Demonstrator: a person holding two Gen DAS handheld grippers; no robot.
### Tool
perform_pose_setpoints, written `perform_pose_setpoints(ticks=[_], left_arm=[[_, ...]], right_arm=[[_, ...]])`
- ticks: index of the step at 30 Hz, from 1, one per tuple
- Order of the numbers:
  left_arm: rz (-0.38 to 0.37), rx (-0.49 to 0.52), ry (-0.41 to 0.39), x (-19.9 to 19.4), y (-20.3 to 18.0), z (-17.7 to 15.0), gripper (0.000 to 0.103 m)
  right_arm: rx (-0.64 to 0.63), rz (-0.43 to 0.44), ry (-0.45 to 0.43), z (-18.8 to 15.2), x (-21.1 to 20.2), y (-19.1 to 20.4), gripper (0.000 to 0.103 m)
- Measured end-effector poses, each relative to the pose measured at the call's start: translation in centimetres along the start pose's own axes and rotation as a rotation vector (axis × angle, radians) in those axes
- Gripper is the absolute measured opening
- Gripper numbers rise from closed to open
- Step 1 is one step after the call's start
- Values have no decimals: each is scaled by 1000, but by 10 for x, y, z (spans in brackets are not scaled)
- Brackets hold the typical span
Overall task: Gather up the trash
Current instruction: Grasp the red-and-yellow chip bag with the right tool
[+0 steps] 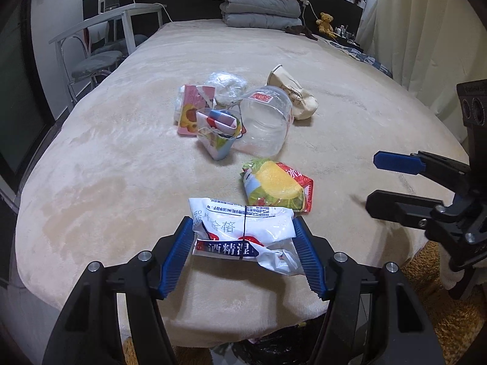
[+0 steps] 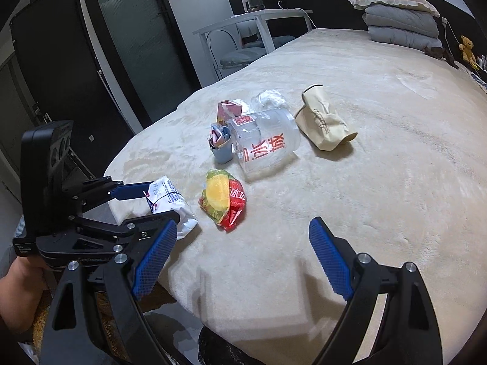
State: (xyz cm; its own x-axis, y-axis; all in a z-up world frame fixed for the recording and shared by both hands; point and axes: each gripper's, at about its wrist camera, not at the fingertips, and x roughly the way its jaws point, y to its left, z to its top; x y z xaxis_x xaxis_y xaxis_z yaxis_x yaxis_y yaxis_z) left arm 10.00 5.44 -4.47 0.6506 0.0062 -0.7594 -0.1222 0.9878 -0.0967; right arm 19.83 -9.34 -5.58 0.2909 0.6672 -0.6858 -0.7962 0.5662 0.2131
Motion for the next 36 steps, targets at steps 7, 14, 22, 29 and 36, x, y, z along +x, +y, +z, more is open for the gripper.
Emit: perform_pose_setpoints(ticks=[7,14,22,29,36], left_arm=[[19,-58,-38,-18,25,-2,64],[25,-117,-70,-31,51,-5,64],[5,-146,-79,-36,61,-9,63],[-11,-151,-88,-37,63,-8,63],[-14,-150,-86,-36,62,-8,63]], right_arm=[[-94,-26,21,10,36,21,88],[-177,-66,41,16,69,36,88],[-252,-135,82,12,98,45,63],[-259,-157,68,11,94,44,57],[-228,-151,56,11,79,37,57]])
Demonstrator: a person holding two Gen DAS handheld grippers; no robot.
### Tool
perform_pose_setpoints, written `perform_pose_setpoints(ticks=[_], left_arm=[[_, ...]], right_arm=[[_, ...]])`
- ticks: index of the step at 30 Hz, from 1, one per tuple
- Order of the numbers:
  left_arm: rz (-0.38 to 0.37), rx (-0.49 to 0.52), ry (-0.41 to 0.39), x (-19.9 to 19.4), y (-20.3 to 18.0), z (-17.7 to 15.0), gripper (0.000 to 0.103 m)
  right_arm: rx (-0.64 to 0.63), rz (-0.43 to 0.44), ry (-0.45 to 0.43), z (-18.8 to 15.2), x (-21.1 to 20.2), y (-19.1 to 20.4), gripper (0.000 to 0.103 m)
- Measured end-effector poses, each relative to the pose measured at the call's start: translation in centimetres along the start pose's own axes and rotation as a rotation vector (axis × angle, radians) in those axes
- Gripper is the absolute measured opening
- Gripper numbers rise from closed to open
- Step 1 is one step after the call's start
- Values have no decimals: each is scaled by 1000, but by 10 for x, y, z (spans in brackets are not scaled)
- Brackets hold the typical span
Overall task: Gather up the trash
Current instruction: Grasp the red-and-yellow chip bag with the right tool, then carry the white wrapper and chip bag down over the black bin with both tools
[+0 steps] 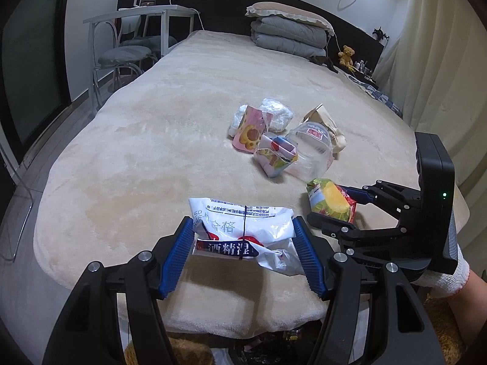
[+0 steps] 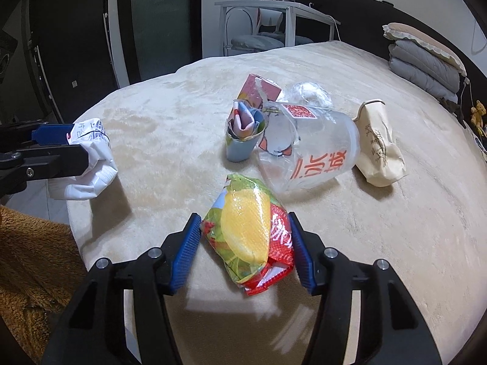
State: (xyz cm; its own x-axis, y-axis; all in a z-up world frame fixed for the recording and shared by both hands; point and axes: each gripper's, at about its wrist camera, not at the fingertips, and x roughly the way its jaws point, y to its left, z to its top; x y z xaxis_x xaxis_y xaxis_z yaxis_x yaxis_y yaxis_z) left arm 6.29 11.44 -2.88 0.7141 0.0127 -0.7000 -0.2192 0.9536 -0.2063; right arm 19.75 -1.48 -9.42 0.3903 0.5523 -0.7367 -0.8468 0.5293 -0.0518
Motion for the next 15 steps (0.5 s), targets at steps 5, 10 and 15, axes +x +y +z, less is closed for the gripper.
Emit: perform_pose_setpoints(ticks=[5,10,15], left_arm=[[-6,1,-1,0,-2,0,63],[-24,5,-5,-1,-9,-3,63],[-69,5,-9,-4,-23,-10,63]], right_arm=[[16,5,-18,-3,-13,-3,57],[42,11,-37,-10,-33,-9,57],[103,20,-59,-23,-58,-16,57]])
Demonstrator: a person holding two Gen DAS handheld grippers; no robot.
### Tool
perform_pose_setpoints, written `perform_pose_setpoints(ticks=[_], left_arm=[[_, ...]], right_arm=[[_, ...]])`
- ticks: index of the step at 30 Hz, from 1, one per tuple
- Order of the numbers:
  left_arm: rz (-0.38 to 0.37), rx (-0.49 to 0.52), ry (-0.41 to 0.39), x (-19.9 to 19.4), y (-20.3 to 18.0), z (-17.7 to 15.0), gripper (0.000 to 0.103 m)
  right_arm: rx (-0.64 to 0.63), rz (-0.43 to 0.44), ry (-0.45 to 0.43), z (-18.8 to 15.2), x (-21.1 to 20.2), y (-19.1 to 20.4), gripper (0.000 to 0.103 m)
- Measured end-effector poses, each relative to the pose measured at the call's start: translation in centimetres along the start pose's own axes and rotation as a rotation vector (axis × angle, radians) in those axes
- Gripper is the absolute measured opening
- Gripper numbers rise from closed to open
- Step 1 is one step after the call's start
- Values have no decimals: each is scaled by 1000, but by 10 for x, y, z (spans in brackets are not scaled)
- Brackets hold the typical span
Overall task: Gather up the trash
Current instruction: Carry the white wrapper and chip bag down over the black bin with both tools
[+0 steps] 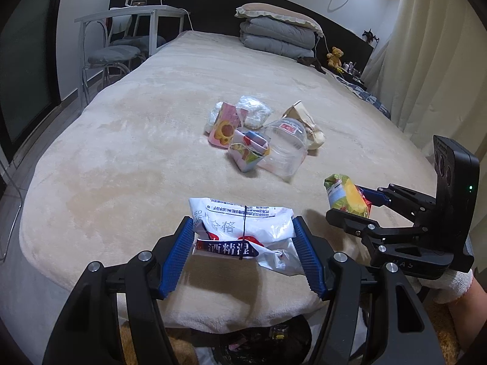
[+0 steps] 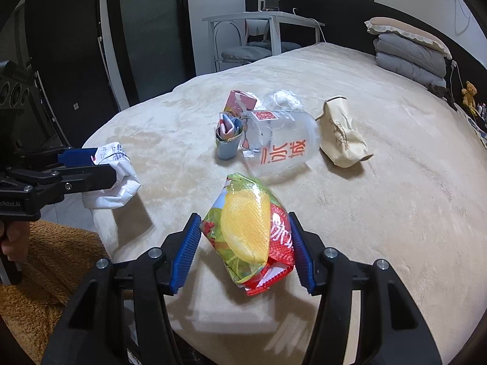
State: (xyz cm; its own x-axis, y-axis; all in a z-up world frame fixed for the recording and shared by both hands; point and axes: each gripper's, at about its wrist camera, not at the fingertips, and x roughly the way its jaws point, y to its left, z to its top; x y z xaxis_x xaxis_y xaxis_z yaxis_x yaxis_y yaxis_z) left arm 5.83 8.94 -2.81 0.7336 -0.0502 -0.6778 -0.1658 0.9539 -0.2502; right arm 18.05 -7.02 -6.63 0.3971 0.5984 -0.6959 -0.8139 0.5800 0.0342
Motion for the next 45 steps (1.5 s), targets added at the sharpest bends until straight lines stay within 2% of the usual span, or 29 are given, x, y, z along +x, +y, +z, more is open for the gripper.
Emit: perform_pose_setpoints(ticks=[14,22,33,45], left_arm=[[-109,44,-60,-22,-42,-37,63],[-141,68,-57,-29,-59,-61,63],[-176,98,-8,-28,-79,-89,63],[-178,103,126,-12,-88,-119,63]], right_arm=[[135,29,-54,-34,-59,-10,57],[197,65,-61,-57,-81,-6,57],[281,117,-45,-90,-100,-5,57],[357,159,77,-127,-89,-1,57]])
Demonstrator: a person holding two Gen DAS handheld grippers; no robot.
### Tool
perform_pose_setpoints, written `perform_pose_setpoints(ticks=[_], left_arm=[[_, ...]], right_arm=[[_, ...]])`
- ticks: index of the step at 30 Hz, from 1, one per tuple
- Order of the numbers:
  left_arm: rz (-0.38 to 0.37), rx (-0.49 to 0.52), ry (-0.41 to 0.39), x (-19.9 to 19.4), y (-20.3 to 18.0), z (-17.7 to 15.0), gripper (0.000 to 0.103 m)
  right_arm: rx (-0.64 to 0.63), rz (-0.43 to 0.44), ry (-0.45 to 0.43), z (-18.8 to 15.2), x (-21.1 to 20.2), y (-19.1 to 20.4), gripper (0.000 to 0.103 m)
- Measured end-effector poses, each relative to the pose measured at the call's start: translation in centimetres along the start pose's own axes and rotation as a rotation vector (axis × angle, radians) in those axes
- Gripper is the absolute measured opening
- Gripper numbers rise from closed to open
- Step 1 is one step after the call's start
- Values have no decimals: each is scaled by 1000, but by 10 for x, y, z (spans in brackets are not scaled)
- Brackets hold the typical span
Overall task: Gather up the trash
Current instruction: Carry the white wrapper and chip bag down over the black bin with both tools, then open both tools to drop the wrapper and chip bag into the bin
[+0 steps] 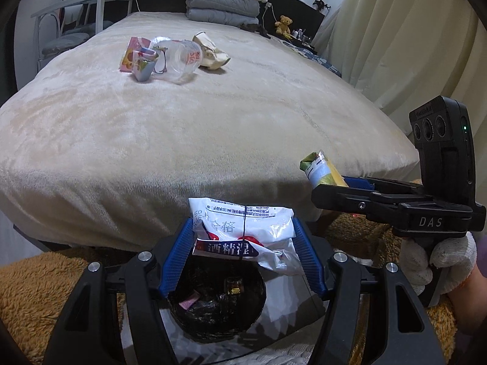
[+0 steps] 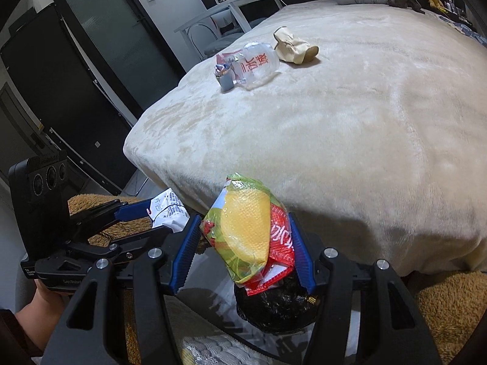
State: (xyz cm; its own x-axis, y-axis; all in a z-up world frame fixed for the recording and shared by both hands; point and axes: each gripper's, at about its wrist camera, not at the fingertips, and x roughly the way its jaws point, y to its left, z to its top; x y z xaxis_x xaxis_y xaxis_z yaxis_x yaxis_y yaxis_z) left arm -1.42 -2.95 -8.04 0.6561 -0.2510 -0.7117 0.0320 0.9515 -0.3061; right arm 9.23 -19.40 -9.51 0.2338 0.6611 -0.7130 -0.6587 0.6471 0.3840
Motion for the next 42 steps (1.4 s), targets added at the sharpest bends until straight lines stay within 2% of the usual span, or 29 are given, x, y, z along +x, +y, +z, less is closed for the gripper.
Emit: perform_pose_setpoints(ticks=[6,9,18,31,42], left_arm=[[-2,-22,113,23,3,-8,64],[16,-30,188,38,4,-13,64],[48,-44,338,71,6,-25,64],[89,-75,486,100,13,-35,64],[106,-68,544,113,9,-41,65]], right_arm=[[63,-9,90,-9,13,-16,57],[93,-6,146,-15,23,-23,57],[177,-6,267,-29,48,-38,57],[272,-63,414,-45,79,-51,57],[304,-82,453,-51,88,-52,57]])
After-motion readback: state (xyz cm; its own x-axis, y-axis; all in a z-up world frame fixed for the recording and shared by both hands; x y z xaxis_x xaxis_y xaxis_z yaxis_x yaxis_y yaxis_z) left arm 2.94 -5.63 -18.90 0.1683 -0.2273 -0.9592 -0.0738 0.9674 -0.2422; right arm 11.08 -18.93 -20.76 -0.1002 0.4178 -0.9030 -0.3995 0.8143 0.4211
